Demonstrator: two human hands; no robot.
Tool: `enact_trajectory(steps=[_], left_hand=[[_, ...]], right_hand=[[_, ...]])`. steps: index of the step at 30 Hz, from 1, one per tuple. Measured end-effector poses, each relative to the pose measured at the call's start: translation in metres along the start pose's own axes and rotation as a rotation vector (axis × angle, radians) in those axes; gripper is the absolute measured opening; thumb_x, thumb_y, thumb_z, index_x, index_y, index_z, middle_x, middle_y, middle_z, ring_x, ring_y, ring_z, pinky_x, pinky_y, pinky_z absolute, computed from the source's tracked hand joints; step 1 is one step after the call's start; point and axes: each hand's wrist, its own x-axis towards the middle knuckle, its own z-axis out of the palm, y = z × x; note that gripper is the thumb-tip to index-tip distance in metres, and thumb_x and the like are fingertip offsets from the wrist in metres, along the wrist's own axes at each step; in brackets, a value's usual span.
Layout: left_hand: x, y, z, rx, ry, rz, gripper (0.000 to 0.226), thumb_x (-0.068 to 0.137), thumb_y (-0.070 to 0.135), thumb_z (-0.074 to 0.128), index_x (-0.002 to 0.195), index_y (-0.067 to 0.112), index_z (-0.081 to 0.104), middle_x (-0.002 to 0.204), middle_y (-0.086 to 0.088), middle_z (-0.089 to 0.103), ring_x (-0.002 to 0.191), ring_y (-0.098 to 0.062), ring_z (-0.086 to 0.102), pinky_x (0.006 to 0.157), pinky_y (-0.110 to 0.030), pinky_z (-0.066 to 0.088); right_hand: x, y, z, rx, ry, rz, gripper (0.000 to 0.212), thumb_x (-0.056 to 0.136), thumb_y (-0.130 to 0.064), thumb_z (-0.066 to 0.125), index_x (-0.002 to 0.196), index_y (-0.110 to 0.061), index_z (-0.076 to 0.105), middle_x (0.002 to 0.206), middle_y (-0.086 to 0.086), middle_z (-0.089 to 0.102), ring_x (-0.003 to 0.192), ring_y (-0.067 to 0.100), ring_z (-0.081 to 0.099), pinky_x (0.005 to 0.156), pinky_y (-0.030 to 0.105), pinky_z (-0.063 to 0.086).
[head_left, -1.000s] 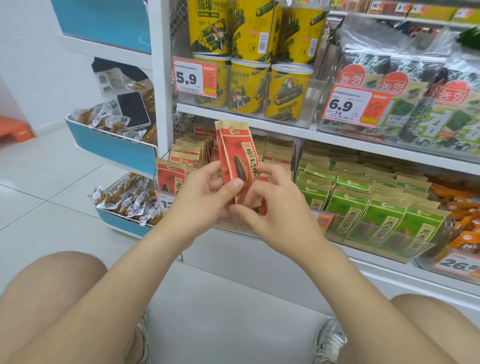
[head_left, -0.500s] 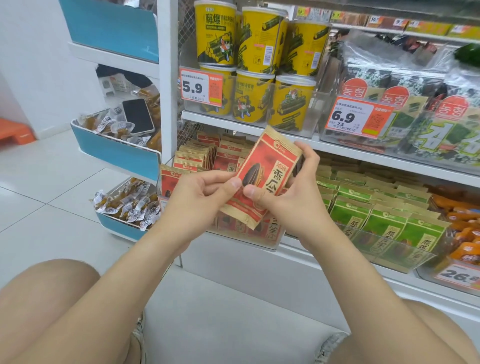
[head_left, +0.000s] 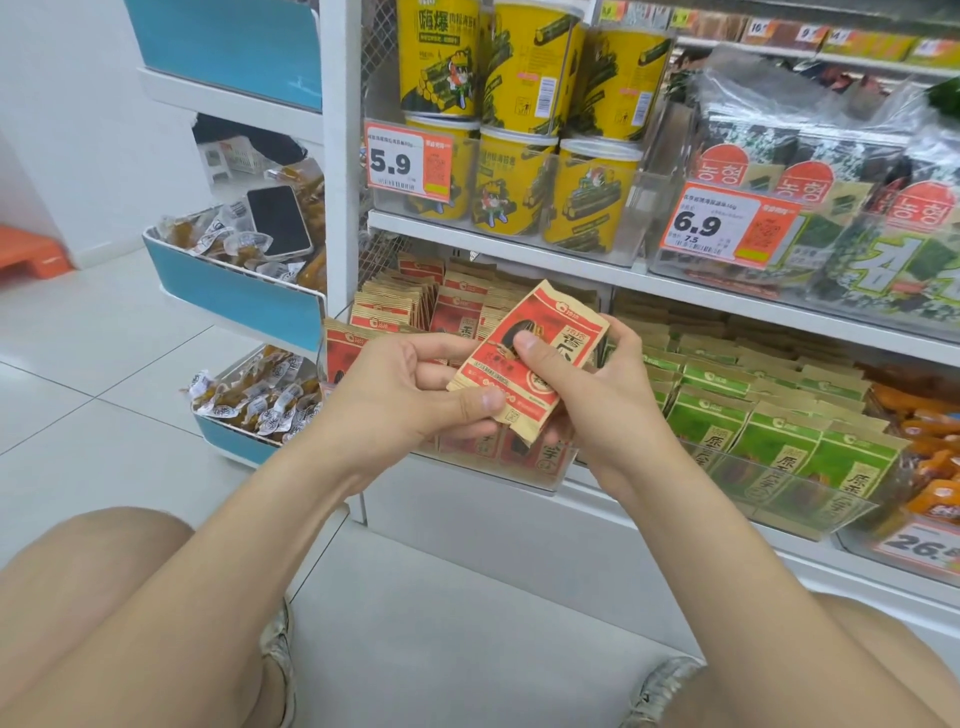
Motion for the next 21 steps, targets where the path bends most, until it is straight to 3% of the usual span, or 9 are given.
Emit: enact_trajectory(steps=[2, 5, 10, 13, 15, 18, 21], left_hand=[[0.001, 0.001, -0.001, 0.017, -0.002, 0.023, 0.047, 0.078, 0.001, 0.084, 0.123, 0.007, 0.072, 0.100, -0.018, 0.082, 0.091, -0.027, 0.082, 0.068, -0.029, 0.066], [0.001, -0.002, -0.002, 0.086, -0.033, 0.055, 0.058, 0.071, 0.002, 0.090, 0.126, 0.010, 0.072, 0.105, -0.015, 0.082, 0.098, -0.029, 0.081, 0.081, -0.043, 0.068], [0.000, -0.005, -0.001, 0.118, -0.068, 0.088, 0.063, 0.074, 0.002, 0.090, 0.132, 0.015, 0.070, 0.112, -0.014, 0.082, 0.104, -0.032, 0.080, 0.086, -0.054, 0.066], [0.001, -0.004, 0.001, 0.130, -0.036, 0.121, 0.063, 0.072, 0.004, 0.090, 0.130, 0.019, 0.070, 0.111, -0.011, 0.082, 0.103, -0.032, 0.080, 0.085, -0.053, 0.067], [0.002, -0.004, 0.003, 0.131, -0.024, 0.110, 0.061, 0.074, 0.000, 0.088, 0.129, 0.018, 0.071, 0.110, -0.010, 0.082, 0.102, -0.029, 0.081, 0.085, -0.044, 0.067], [0.005, -0.005, 0.000, 0.113, -0.036, 0.038, 0.052, 0.086, -0.005, 0.081, 0.133, 0.016, 0.069, 0.111, -0.011, 0.082, 0.104, -0.027, 0.080, 0.085, -0.035, 0.066], [0.009, -0.002, -0.008, 0.152, -0.033, -0.022, 0.036, 0.102, -0.002, 0.066, 0.134, 0.015, 0.068, 0.110, -0.011, 0.082, 0.106, -0.026, 0.080, 0.090, -0.038, 0.066]], right_hand=[[-0.001, -0.001, -0.001, 0.026, -0.002, 0.009, 0.087, 0.087, -0.029, 0.090, 0.150, -0.028, 0.030, 0.097, 0.002, 0.082, 0.067, 0.024, 0.077, 0.041, 0.028, 0.047], [-0.004, -0.002, -0.001, 0.023, 0.003, -0.005, 0.086, 0.087, -0.030, 0.090, 0.146, -0.034, 0.028, 0.106, 0.004, 0.081, 0.073, 0.025, 0.080, 0.045, 0.032, 0.052], [-0.004, 0.000, -0.004, -0.021, 0.011, -0.056, 0.083, 0.088, -0.031, 0.090, 0.141, -0.037, 0.026, 0.111, 0.004, 0.078, 0.076, 0.027, 0.081, 0.047, 0.033, 0.055], [-0.004, 0.000, -0.005, 0.052, 0.016, -0.040, 0.080, 0.088, -0.029, 0.089, 0.138, -0.036, 0.026, 0.109, 0.006, 0.079, 0.073, 0.025, 0.080, 0.043, 0.030, 0.052], [-0.004, 0.000, -0.006, 0.076, 0.011, -0.036, 0.080, 0.089, -0.029, 0.088, 0.137, -0.035, 0.026, 0.109, 0.006, 0.080, 0.073, 0.024, 0.080, 0.043, 0.029, 0.052], [0.001, 0.002, -0.009, 0.019, 0.026, -0.062, 0.077, 0.088, -0.031, 0.089, 0.136, -0.033, 0.029, 0.114, 0.004, 0.077, 0.086, 0.020, 0.081, 0.058, 0.035, 0.063], [0.007, -0.001, -0.016, -0.168, 0.133, -0.261, 0.067, 0.090, -0.033, 0.087, 0.133, -0.026, 0.036, 0.111, -0.002, 0.073, 0.092, 0.003, 0.076, 0.080, 0.037, 0.063]])
